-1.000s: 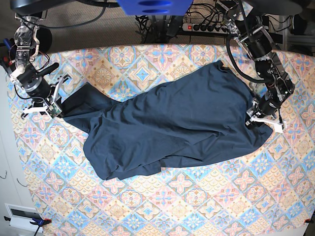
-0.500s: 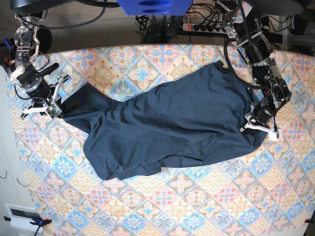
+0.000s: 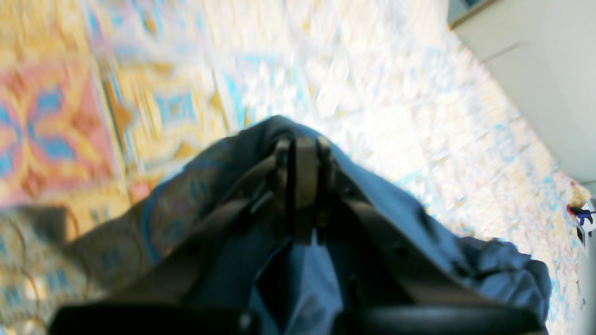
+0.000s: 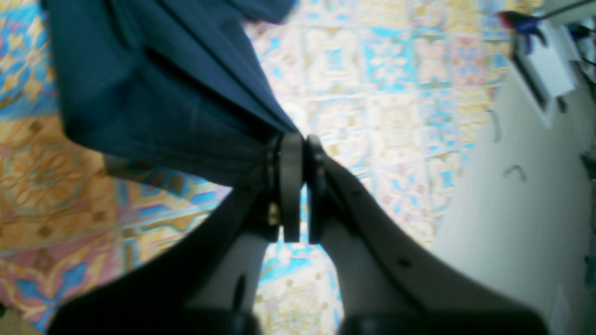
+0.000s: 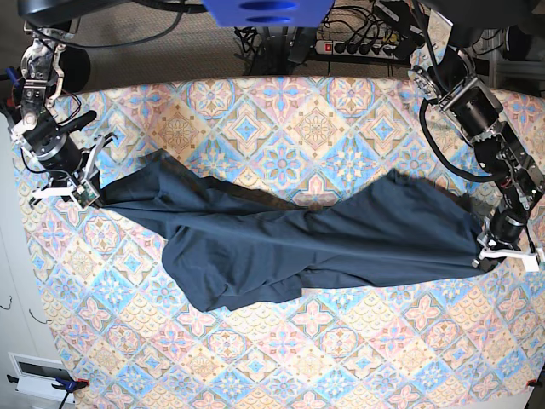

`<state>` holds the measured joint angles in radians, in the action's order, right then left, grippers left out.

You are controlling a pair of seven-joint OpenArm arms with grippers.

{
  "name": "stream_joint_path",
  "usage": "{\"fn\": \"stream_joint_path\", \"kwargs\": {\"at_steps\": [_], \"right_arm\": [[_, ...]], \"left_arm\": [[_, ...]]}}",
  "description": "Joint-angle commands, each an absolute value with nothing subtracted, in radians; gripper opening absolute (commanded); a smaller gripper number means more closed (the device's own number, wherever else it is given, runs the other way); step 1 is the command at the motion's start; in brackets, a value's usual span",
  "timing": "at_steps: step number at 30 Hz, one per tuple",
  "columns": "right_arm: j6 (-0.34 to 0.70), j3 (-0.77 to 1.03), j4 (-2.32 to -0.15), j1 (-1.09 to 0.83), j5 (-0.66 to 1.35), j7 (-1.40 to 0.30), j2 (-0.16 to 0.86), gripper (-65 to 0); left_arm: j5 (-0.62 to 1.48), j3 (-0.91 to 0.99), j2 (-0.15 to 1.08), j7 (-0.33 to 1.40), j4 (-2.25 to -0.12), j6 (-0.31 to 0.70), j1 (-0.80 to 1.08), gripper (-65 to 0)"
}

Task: Layout the t-shirt on the table in an organized manner, then fold the t-shirt properly
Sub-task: 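Pull the shirt taut between both grippers, then release the left gripper and regrasp the shirt at another edge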

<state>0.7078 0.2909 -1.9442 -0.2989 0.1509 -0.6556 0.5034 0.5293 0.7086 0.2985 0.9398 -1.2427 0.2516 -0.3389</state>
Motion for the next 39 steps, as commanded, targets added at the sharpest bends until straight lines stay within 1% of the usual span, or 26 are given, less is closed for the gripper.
{"fn": "stream_joint_path", "kwargs": {"at_steps": [1,5,8,9,10,13,15,17,19,21,23,26,30,34,37,39], "right_arm": [[0.698,0.302,-1.96,-0.291,0.151,-0.647,0.524,-64.7],[0.698,0.298,-1.965,-0.294,0.151,-0.647,0.524,-64.7],[0.698,0.291,-1.966,-0.294,0.153,-0.647,0.522,-64.7],[0.698,0.283,-1.966,-0.294,0.153,-0.647,0.522,-64.7],[0.698,0.278,-1.968,-0.294,0.154,-0.647,0.522,-64.7],[0.698,0.277,-1.968,-0.294,0.154,-0.647,0.522,-64.7],[0.698,0.277,-1.966,-0.294,0.154,-0.647,0.522,-64.7],[0.698,0.277,-1.966,-0.294,0.154,-0.647,0.522,-64.7],[0.698,0.277,-1.966,-0.292,0.154,-0.659,0.522,-64.7],[0.698,0.266,-1.963,-0.288,0.154,-0.694,0.522,-64.7],[0.698,0.251,-1.963,-0.286,0.154,-0.702,0.522,-64.7],[0.698,0.245,-1.962,-0.285,0.154,-0.702,0.522,-64.7],[0.698,0.216,-1.96,-0.232,0.154,-0.707,0.521,-64.7],[0.698,0.18,-1.959,-0.182,0.154,-0.707,0.521,-64.7],[0.698,0.174,-1.959,-0.18,0.154,-0.707,0.521,-64.7],[0.698,0.174,-1.959,-0.18,0.154,-0.707,0.521,-64.7]], "left_arm": [[0.539,0.707,0.317,0.914,-1.259,0.257,-0.372,-65.0],[0.535,0.707,0.317,0.911,-1.204,0.257,-0.418,-65.0],[0.532,0.707,0.318,0.866,-1.144,0.255,-0.443,-65.0],[0.532,0.707,0.318,0.854,-1.13,0.252,-0.444,-62.5],[0.532,0.705,0.318,0.843,-1.124,0.232,-0.446,-58.4],[0.532,0.68,0.317,0.806,-1.122,0.096,-0.45,-44.4],[0.532,0.613,0.328,0.782,-1.121,0.038,-0.452,-38.3],[0.533,0.556,0.349,0.768,-1.121,0.028,-0.45,-38.0],[0.539,0.544,0.351,0.777,-1.129,0.028,-0.443,-38.0],[0.549,0.541,0.351,0.819,-1.171,0.038,-0.394,-38.0],[0.575,0.539,0.349,0.886,-1.282,0.064,-0.321,-38.0],[0.631,0.538,0.329,0.974,-1.495,0.068,-0.18,-37.7],[0.676,0.527,0.318,1.07,-1.652,0.071,-0.025,-37.0],[0.696,0.461,0.318,1.09,-1.699,0.071,0.096,-37.0],[0.696,0.437,0.312,1.09,-1.696,0.071,0.147,-37.0],[0.688,0.438,0.285,1.089,-1.696,0.071,0.156,-37.0]]}}
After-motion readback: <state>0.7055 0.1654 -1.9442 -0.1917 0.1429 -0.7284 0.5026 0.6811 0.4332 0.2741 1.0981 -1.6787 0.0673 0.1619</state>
